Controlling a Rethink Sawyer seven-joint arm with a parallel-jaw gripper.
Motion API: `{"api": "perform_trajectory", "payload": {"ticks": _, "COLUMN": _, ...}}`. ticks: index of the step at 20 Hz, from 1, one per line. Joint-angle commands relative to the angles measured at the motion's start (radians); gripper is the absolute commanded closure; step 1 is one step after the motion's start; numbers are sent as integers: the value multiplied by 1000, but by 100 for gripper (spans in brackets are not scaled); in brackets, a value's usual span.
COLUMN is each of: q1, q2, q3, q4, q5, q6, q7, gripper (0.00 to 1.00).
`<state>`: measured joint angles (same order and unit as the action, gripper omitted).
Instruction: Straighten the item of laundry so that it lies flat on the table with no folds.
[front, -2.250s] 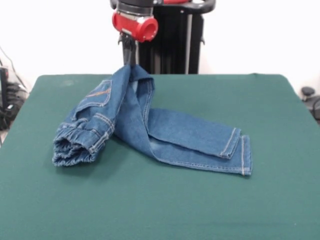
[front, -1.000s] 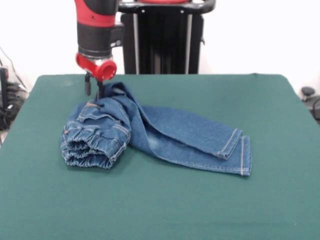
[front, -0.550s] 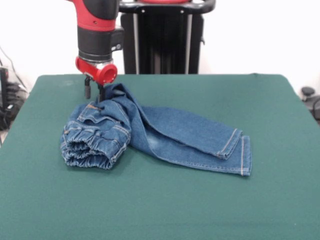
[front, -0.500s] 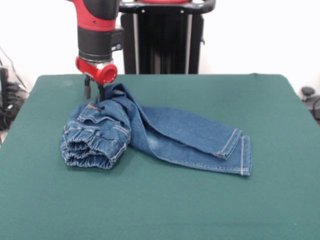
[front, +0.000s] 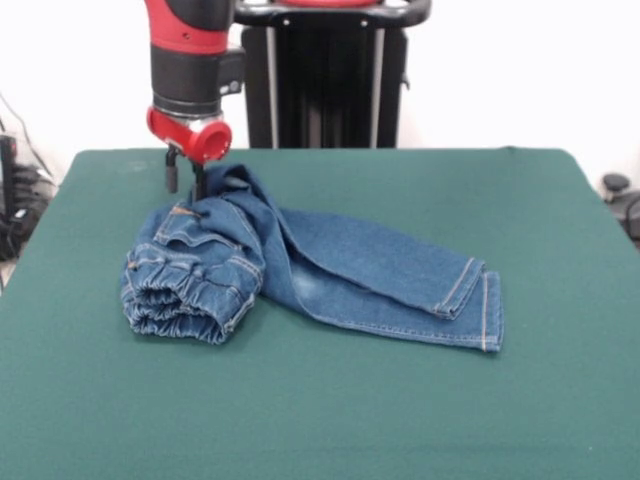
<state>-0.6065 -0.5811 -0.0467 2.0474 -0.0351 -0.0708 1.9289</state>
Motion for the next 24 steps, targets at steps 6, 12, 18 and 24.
{"api": "perform_trajectory", "payload": {"ticks": 6, "q1": 31, "q2": -153, "q3": 147, "q4": -172, "q5": -9, "q6": 321, "q7": -4, "gripper": 0}}
{"api": "perform_trajectory", "payload": {"ticks": 12, "q1": 28, "q2": -166, "q3": 157, "q4": -181, "q5": -16, "q6": 351, "q7": 10, "gripper": 0}}
{"api": "perform_trajectory", "payload": {"ticks": 18, "q1": 32, "q2": -167, "q3": 166, "q4": -200, "q5": -13, "q6": 361, "q7": 20, "gripper": 0}}
{"api": "perform_trajectory", "payload": {"ticks": 24, "q1": 48, "q2": -120, "q3": 171, "q4": -236, "q5": -17, "q6": 315, "q7": 43, "gripper": 0}}
